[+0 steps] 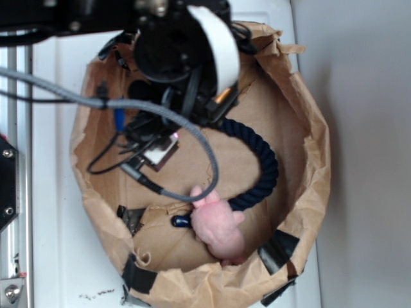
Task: Grab the pink bunny.
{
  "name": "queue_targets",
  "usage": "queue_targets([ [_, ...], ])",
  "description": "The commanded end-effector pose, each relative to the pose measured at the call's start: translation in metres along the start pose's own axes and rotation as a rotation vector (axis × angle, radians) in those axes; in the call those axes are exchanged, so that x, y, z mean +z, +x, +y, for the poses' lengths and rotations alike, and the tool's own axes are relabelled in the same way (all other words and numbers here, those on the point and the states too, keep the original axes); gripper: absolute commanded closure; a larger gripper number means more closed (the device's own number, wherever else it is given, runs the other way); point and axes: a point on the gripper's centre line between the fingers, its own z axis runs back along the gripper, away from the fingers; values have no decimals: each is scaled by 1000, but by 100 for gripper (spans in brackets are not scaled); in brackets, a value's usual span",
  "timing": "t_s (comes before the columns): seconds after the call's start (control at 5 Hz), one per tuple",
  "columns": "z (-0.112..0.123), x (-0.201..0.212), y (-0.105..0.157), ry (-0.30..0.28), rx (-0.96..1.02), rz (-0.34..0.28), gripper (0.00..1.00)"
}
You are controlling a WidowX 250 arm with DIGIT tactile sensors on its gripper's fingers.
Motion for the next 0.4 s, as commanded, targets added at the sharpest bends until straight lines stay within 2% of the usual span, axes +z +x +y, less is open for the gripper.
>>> queue_targets([
  [0.0,-27,-9,21,12,-109,-35,0],
  [0.2,-36,-16,26,11,-115,-48,0],
])
